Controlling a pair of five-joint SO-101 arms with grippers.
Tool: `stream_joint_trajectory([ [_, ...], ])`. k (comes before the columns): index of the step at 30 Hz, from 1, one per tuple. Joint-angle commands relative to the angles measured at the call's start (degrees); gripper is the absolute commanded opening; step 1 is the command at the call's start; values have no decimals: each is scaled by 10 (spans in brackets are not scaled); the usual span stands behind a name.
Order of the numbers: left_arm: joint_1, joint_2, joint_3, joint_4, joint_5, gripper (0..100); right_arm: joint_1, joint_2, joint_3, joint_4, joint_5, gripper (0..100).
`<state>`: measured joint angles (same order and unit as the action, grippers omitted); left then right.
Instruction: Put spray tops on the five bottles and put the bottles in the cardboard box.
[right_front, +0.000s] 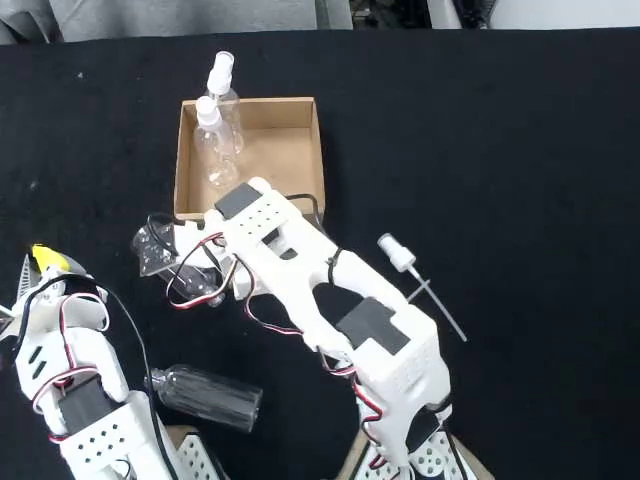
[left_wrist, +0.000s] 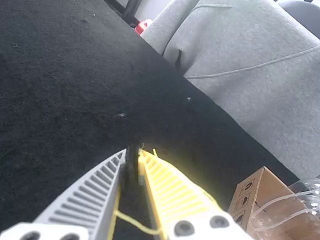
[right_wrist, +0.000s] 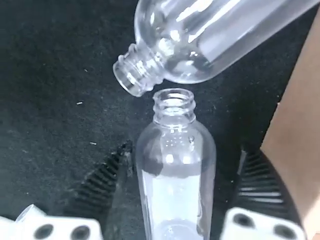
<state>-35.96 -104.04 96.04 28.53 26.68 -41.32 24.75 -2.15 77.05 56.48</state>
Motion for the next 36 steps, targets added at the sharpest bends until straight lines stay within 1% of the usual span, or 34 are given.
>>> stream_joint_trajectory([
  [1,-4,-7,14,-11,-4,33,25,-6,-6,3,5,257],
  [10,-5,-7,14,-11,-4,33,27,-6,-2,3,5,243],
  [12,-5,-7,14,-11,-4,33,27,-6,-3,0,5,185],
  [15,-5,-7,14,-11,-4,33,27,-6,-2,-21,4,57],
  [17,-5,-7,14,-11,-4,33,27,-6,-2,-25,4,13],
  [21,-5,-7,14,-11,-4,33,26,-10,-7,-8,2,15],
  [27,-5,-7,14,-11,-4,33,25,-25,-30,51,0,15],
  [31,-5,-7,14,-11,-4,33,8,-46,-29,74,-41,15],
  [36,-5,-7,14,-11,-4,33,-26,-75,-28,129,-75,15],
])
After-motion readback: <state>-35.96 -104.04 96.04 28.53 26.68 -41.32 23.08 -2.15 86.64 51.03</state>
